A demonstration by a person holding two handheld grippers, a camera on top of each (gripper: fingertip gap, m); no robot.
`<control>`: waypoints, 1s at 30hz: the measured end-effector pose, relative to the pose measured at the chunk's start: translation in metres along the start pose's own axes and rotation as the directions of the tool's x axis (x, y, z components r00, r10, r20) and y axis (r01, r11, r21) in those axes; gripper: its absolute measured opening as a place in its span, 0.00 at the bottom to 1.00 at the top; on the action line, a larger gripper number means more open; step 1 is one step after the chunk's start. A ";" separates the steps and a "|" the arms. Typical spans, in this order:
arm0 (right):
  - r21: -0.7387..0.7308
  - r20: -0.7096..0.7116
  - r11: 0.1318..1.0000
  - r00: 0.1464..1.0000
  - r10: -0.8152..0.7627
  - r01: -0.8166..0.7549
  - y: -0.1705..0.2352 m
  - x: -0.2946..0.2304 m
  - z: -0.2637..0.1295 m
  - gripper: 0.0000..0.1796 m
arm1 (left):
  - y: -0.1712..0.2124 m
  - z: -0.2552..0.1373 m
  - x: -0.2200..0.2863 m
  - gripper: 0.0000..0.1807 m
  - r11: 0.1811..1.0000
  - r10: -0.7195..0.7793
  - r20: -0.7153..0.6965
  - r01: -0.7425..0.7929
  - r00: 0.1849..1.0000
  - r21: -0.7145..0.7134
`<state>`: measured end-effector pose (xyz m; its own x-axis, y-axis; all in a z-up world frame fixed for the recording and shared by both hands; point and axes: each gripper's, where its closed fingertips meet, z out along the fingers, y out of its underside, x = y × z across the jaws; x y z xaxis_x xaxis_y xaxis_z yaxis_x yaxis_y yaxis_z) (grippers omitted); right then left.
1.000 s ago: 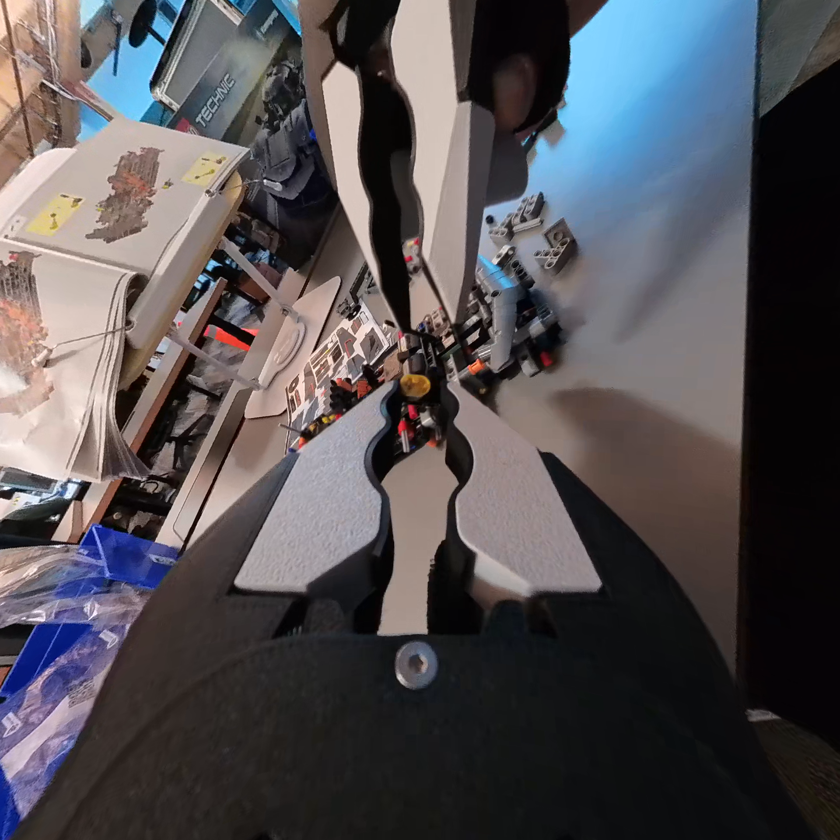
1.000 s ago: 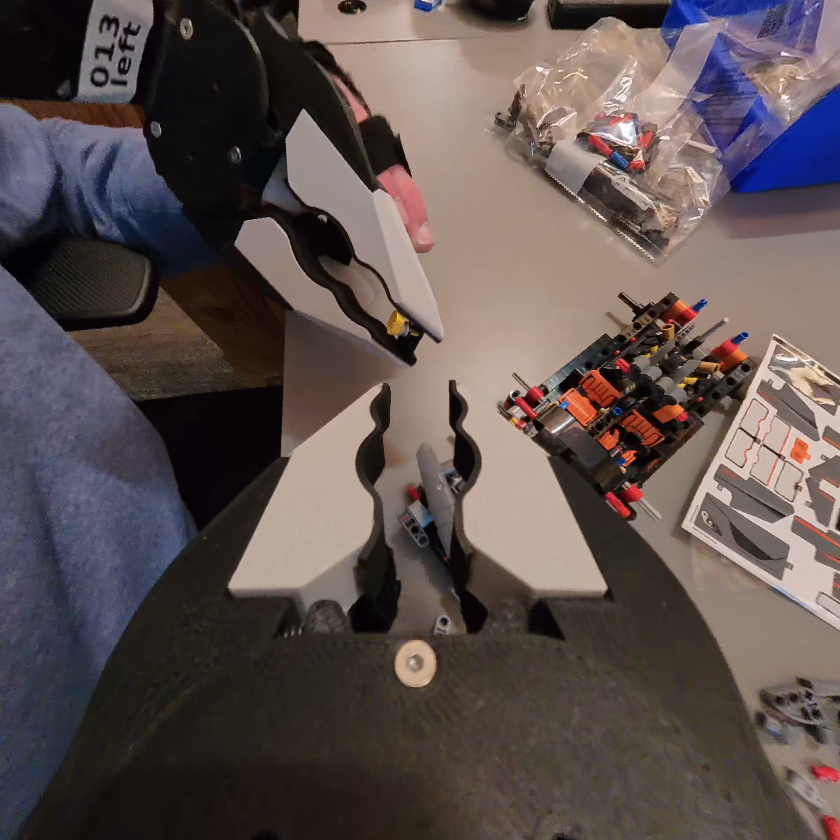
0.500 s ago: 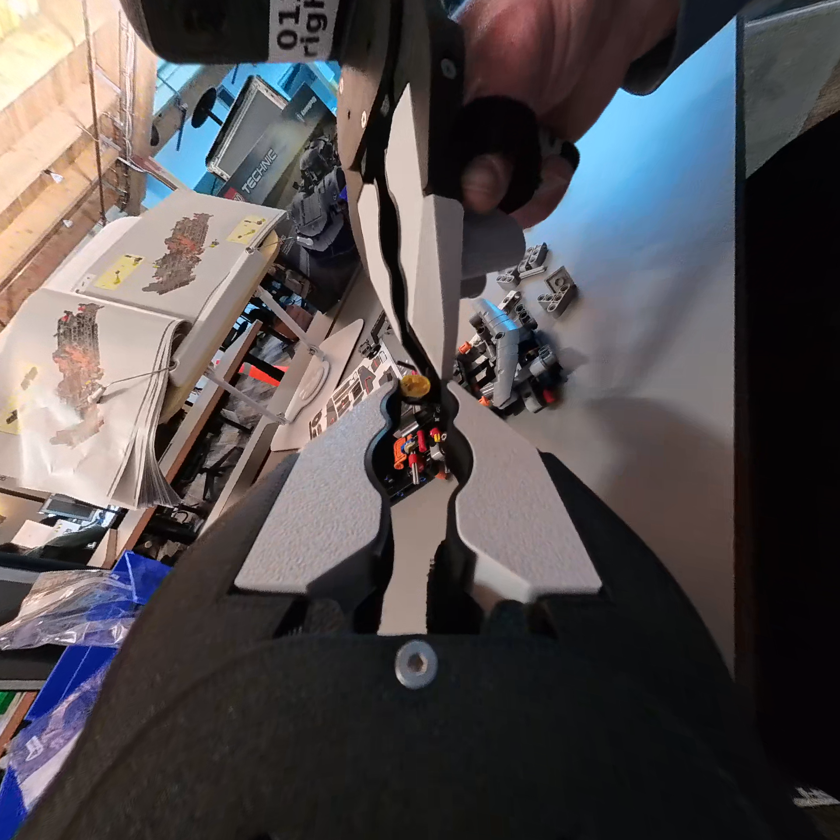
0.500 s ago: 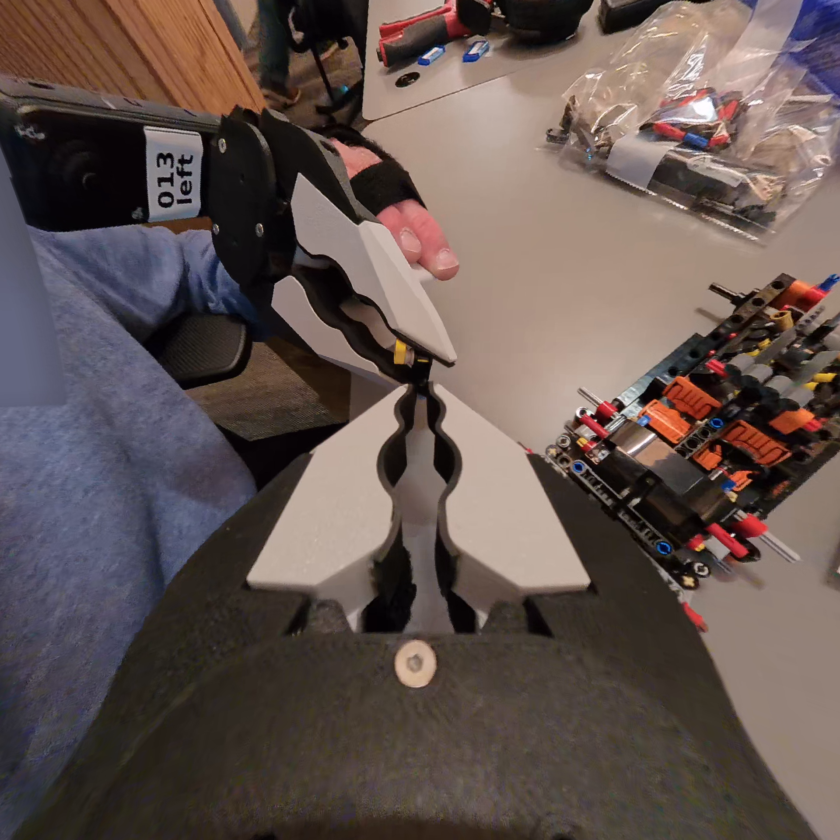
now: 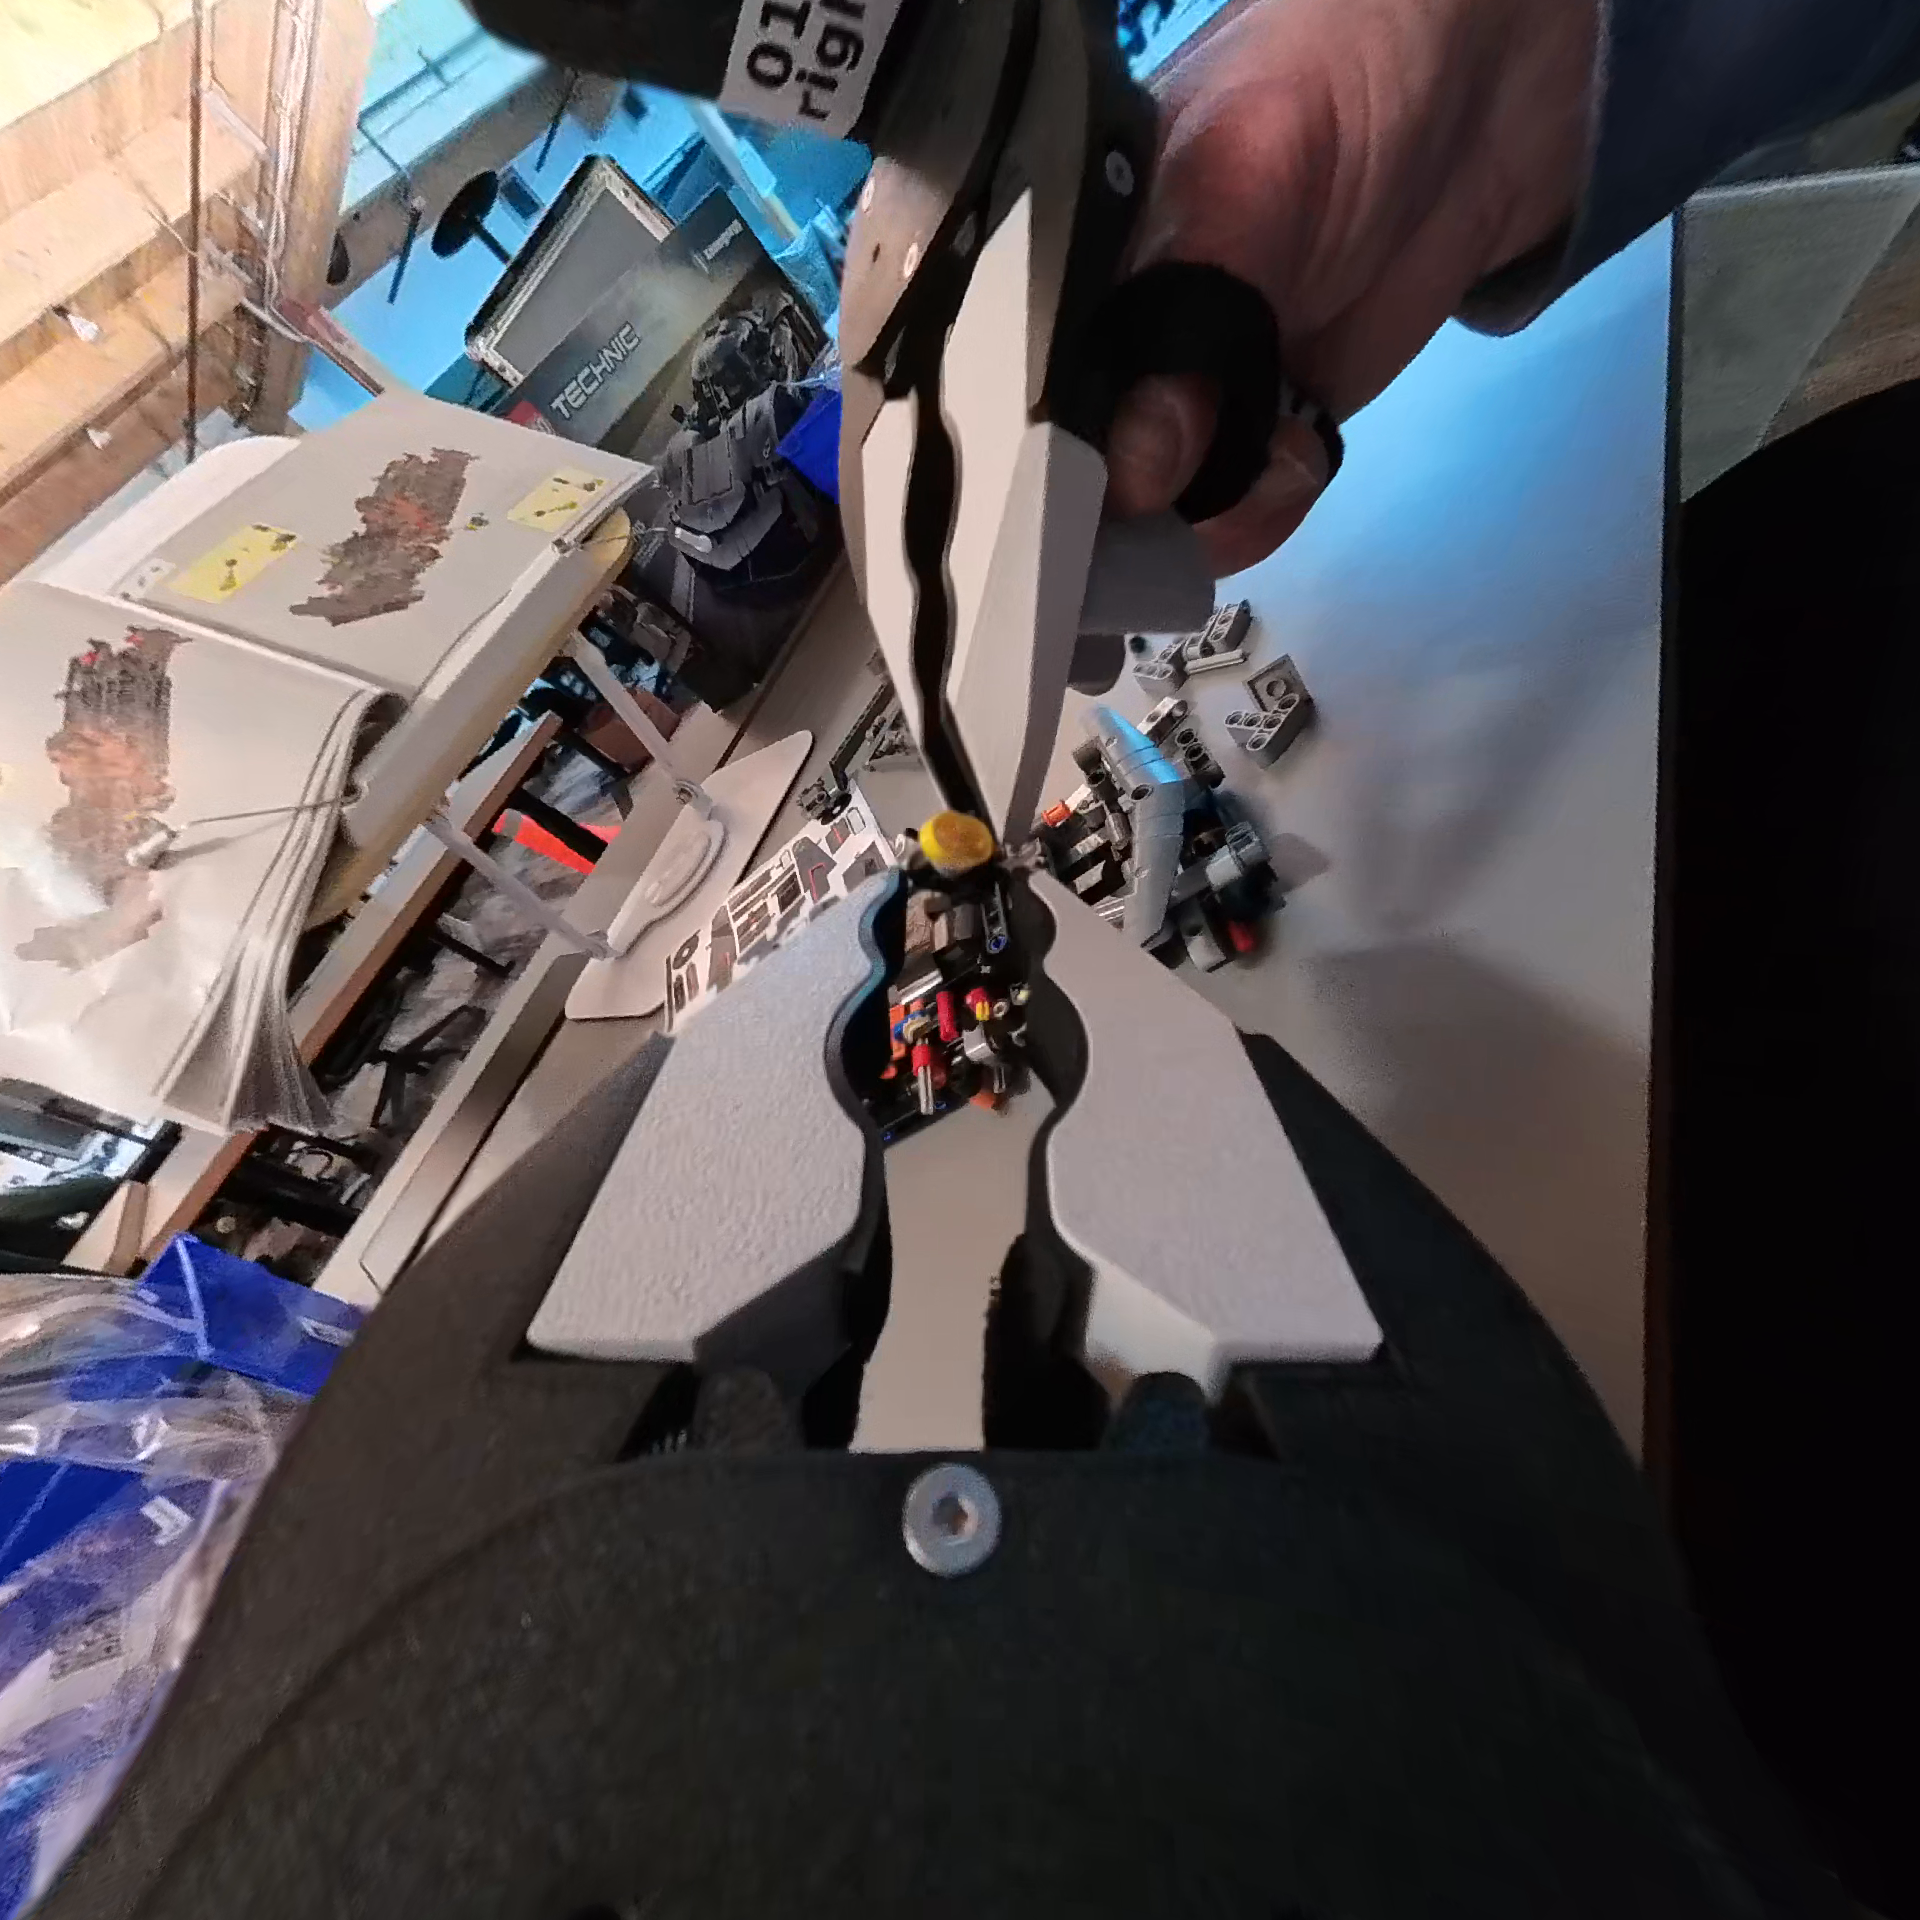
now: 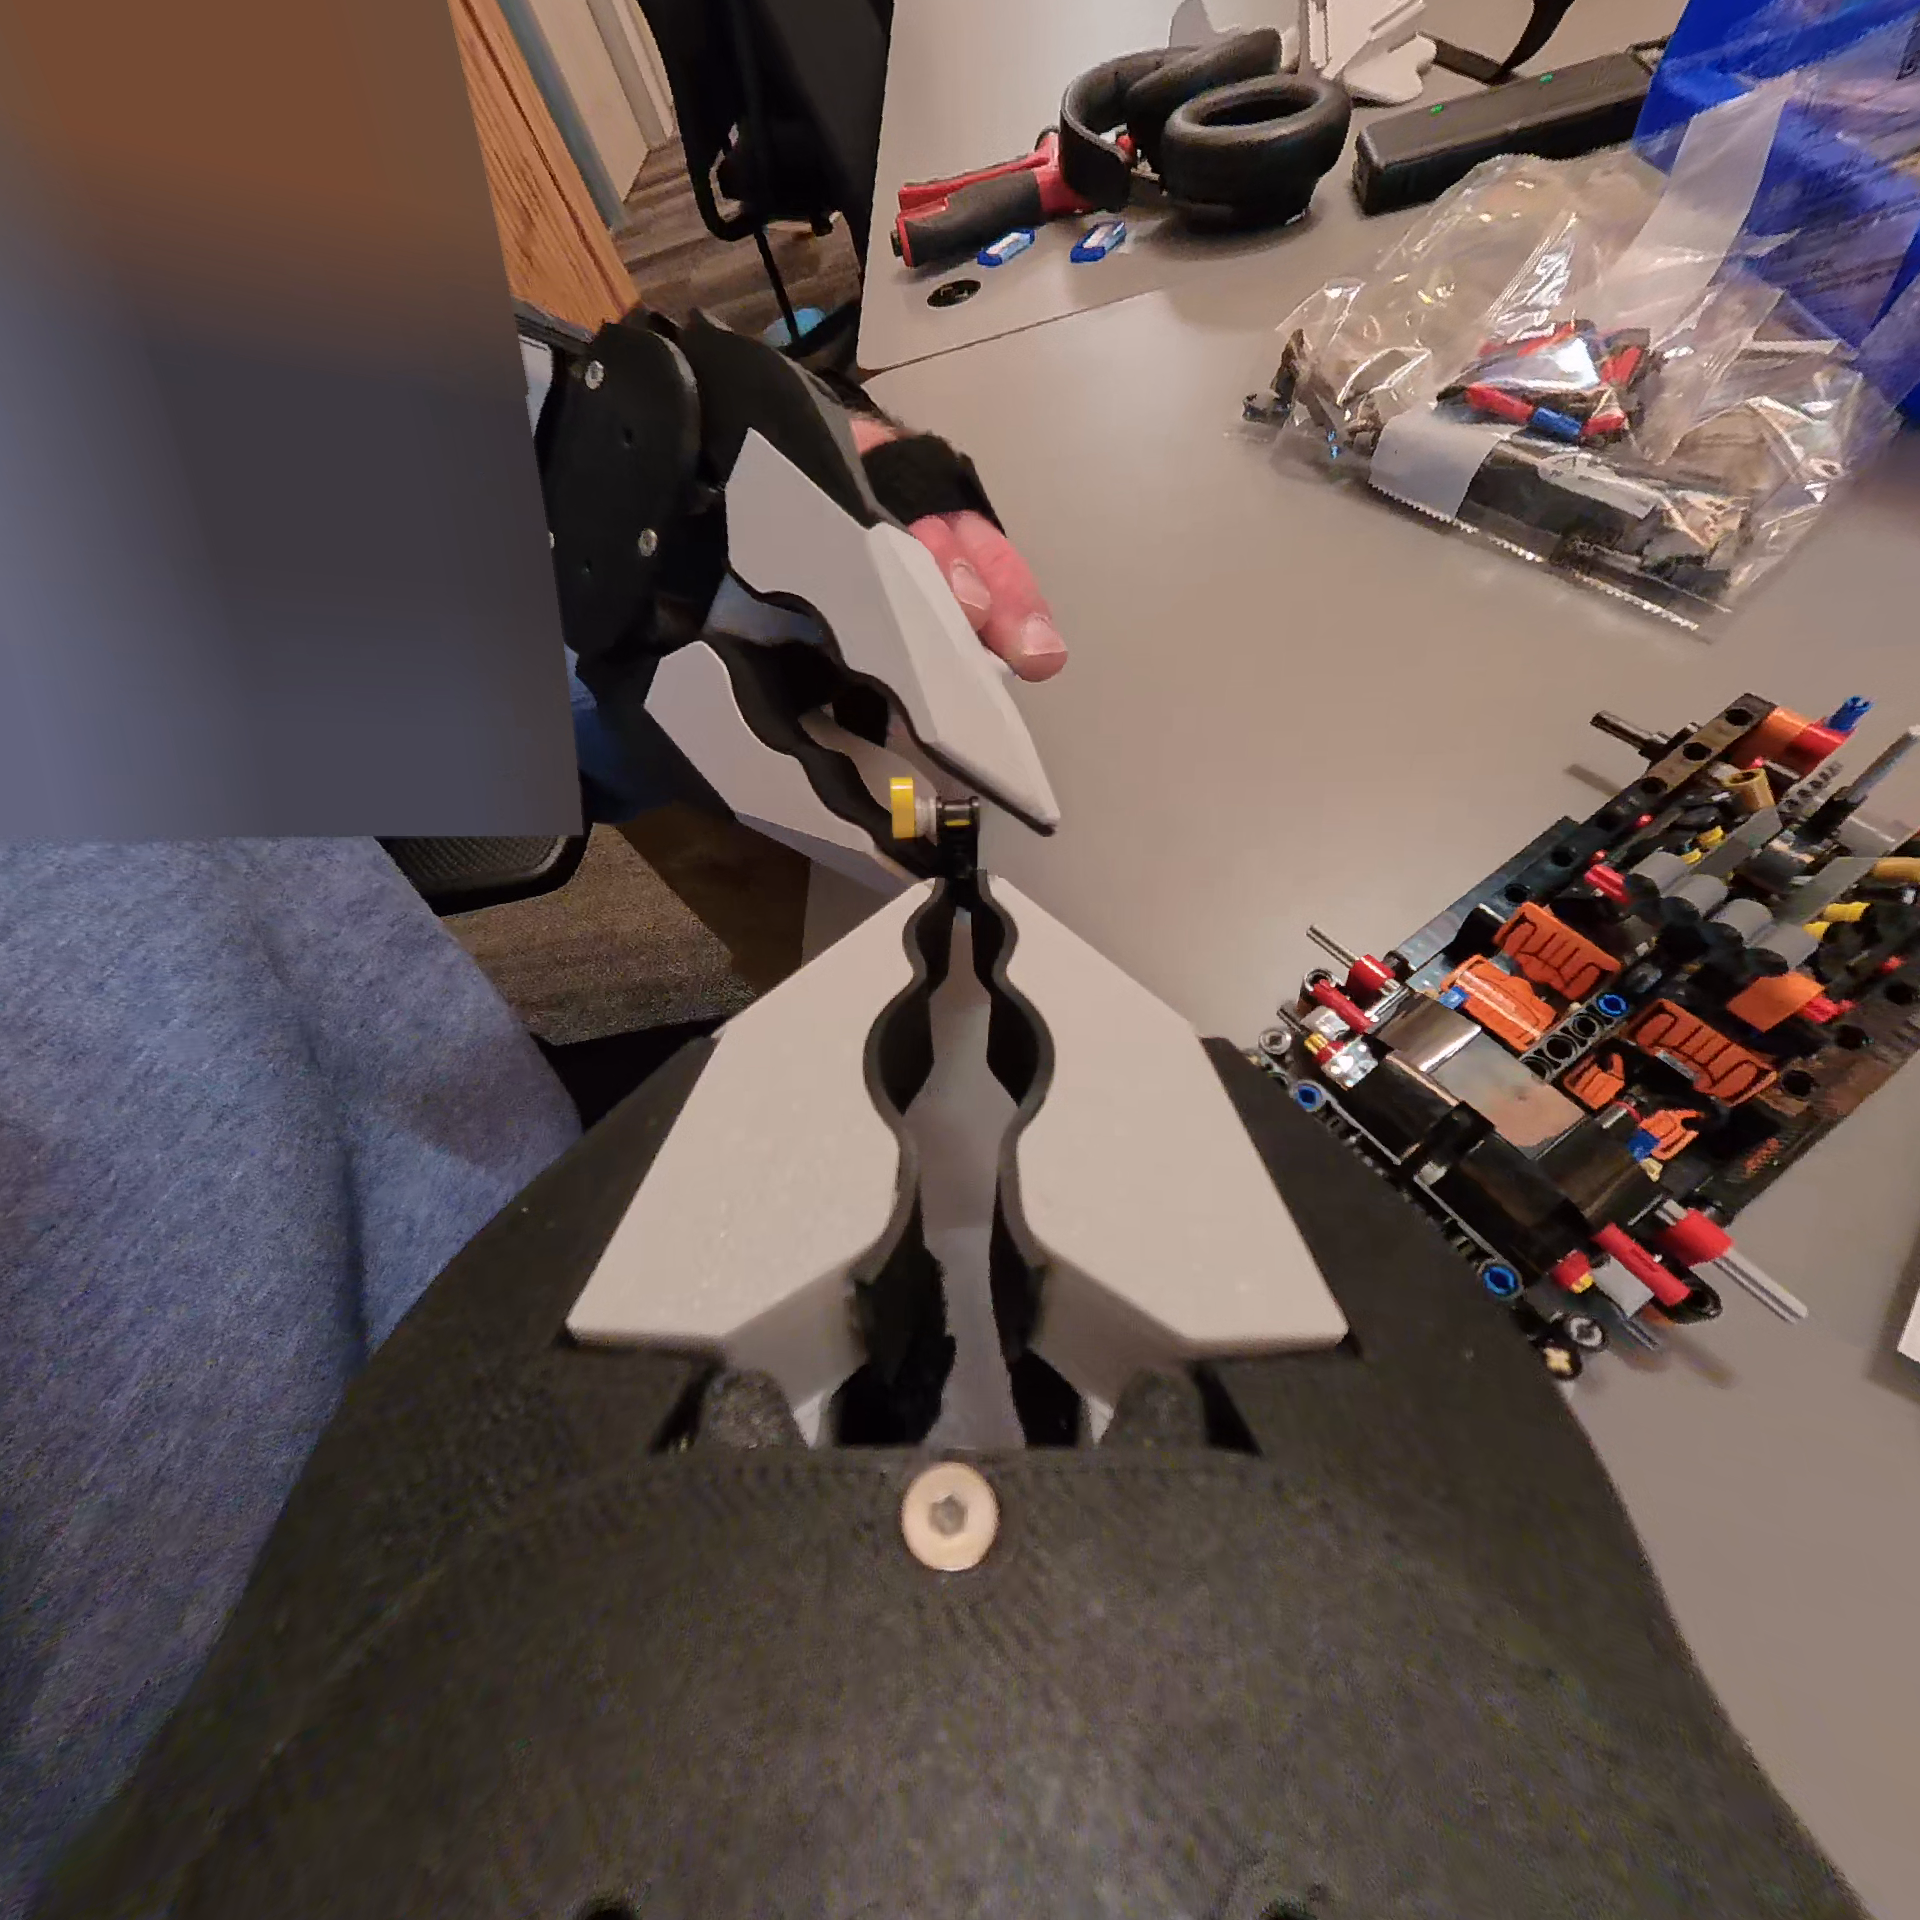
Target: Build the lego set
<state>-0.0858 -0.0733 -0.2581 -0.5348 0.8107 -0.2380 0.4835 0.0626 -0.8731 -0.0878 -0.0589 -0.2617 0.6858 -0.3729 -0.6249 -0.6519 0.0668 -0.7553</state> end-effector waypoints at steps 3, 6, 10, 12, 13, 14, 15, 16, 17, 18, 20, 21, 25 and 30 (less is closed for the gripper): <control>0.007 -0.009 1.000 1.000 -0.013 0.013 -0.002 0.002 -0.001 0.00 | 0.003 -0.001 -0.001 0.09 0.999 -0.051 -0.017 0.051 0.999 0.005; 0.019 -0.017 1.000 1.000 -0.014 0.014 -0.003 0.004 -0.002 0.00 | 0.001 -0.003 0.000 0.09 0.991 -0.126 -0.061 0.128 0.990 0.025; 0.044 -0.013 0.998 0.999 -0.052 0.052 -0.006 0.002 -0.004 0.00 | -0.002 -0.007 -0.003 0.07 0.959 -0.264 -0.129 0.274 0.956 0.070; 0.038 -0.014 0.997 0.998 -0.066 0.066 -0.004 0.003 -0.004 0.00 | -0.008 -0.009 -0.003 0.07 0.918 -0.355 -0.194 0.380 0.915 0.110; 0.045 -0.004 0.996 0.997 -0.072 0.073 -0.005 0.002 -0.004 0.00 | -0.011 -0.011 -0.005 0.07 0.895 -0.395 -0.216 0.427 0.893 0.131; 0.054 0.005 0.995 0.997 -0.079 0.079 -0.006 0.000 -0.005 0.00 | -0.013 -0.012 -0.006 0.07 0.869 -0.430 -0.241 0.471 0.870 0.149; 0.057 0.009 0.995 0.996 -0.085 0.085 -0.007 0.000 -0.005 0.00 | -0.015 -0.012 -0.007 0.07 0.846 -0.460 -0.263 0.508 0.848 0.158; 0.062 0.012 0.994 0.996 -0.093 0.092 -0.008 -0.001 -0.005 0.00 | -0.015 -0.012 -0.008 0.07 0.831 -0.479 -0.280 0.533 0.832 0.162; 0.067 0.015 0.993 0.995 -0.101 0.100 -0.008 -0.002 -0.006 0.00 | -0.016 -0.012 -0.007 0.07 0.820 -0.488 -0.296 0.548 0.821 0.166; 0.069 0.015 0.992 0.994 -0.107 0.105 -0.009 -0.002 -0.006 0.00 | -0.017 -0.012 -0.007 0.05 0.813 -0.494 -0.307 0.557 0.813 0.168; 0.073 0.022 0.991 0.994 -0.111 0.110 -0.009 -0.002 -0.007 0.00 | -0.019 -0.012 -0.004 0.04 0.805 -0.498 -0.329 0.569 0.802 0.169; 0.076 0.025 0.991 0.993 -0.114 0.112 -0.009 -0.002 -0.007 0.00 | -0.020 -0.012 -0.004 0.03 0.798 -0.504 -0.339 0.578 0.795 0.171; 0.091 0.036 0.988 0.991 -0.130 0.126 -0.010 -0.005 -0.008 0.00 | -0.023 -0.013 -0.004 0.03 0.765 -0.524 -0.382 0.618 0.761 0.182; 0.102 0.046 0.988 0.992 -0.117 0.112 -0.010 -0.005 -0.007 0.00 | -0.023 -0.013 -0.004 0.03 0.745 -0.539 -0.394 0.639 0.745 0.189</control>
<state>-0.0832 -0.0736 -0.2448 -0.6192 0.7701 -0.1534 0.3475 0.0936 -0.9330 -0.0797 -0.0711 -0.2390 0.7348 -0.6780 0.0191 0.0137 -0.0133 -0.9998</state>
